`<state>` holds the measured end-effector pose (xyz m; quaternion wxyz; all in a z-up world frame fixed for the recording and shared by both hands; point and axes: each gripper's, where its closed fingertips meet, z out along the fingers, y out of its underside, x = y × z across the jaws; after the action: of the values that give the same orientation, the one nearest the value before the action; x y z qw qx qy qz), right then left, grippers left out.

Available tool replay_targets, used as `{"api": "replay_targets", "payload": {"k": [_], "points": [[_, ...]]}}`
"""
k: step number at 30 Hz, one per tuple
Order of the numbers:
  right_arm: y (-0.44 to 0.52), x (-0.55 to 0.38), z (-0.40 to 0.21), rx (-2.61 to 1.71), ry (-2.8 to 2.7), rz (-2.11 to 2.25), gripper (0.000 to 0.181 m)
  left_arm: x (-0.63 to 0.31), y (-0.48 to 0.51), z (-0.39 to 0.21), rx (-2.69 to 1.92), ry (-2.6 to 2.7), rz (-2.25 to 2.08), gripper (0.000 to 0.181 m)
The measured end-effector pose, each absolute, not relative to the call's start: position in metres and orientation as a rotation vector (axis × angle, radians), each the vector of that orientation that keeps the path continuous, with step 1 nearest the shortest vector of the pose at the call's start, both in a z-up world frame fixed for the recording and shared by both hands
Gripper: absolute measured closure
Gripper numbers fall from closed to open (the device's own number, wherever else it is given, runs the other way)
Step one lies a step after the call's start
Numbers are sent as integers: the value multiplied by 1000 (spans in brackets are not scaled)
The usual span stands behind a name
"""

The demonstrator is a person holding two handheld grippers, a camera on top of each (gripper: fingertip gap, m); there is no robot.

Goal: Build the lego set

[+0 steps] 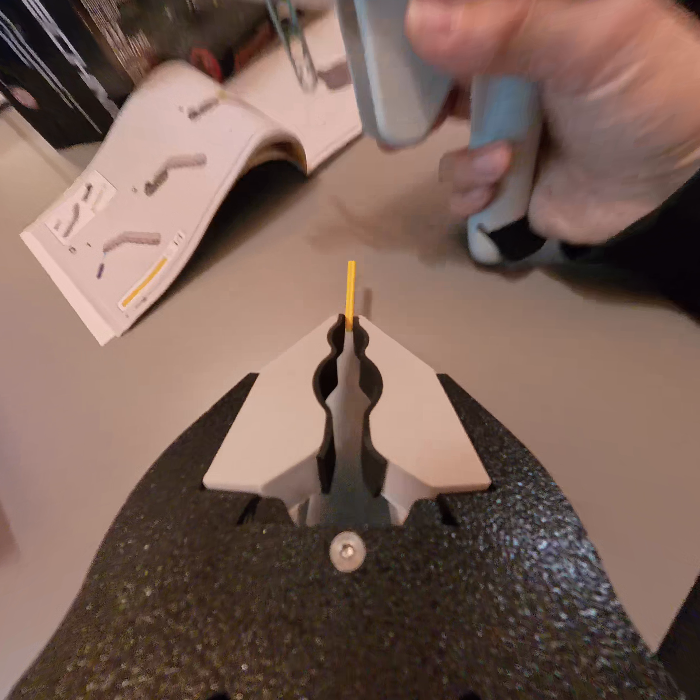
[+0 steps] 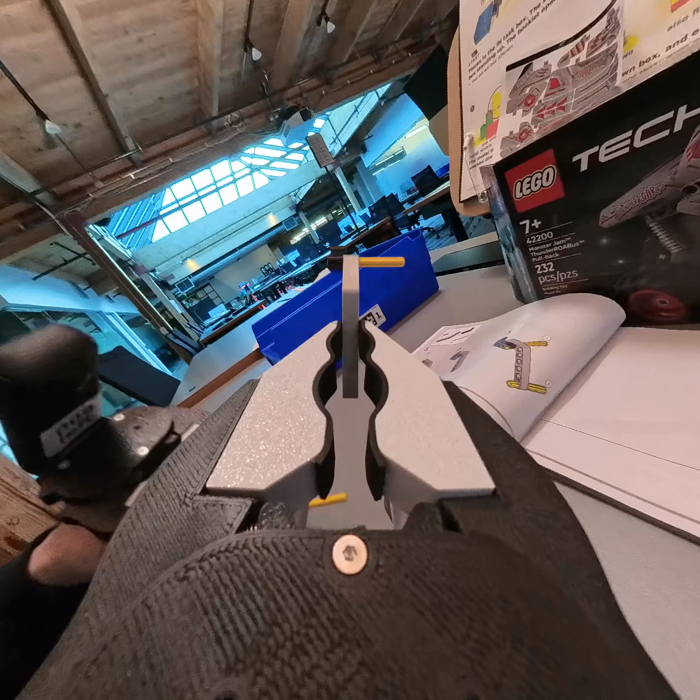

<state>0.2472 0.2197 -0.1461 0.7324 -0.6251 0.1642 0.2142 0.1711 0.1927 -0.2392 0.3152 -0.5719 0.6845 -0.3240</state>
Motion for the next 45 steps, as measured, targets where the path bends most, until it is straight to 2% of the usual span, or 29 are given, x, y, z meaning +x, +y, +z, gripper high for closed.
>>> {"api": "replay_targets", "payload": {"k": [4, 7, 23, 45], "points": [[222, 237, -143, -1366, 322, 499, 176, 180, 193, -194, -1468, 1649, -966, 180], [223, 233, -140, -1359, 295, 499, 176, 185, 196, -182, -1502, 1598, -1035, 180], [227, 225, -149, -1472, 198, 323, 175, 186, 204, -183, -1503, 1605, -901, 180], [228, 226, -150, -1470, 222, 352, 175, 188, 204, -190, -1507, 1652, -827, 180]]}}
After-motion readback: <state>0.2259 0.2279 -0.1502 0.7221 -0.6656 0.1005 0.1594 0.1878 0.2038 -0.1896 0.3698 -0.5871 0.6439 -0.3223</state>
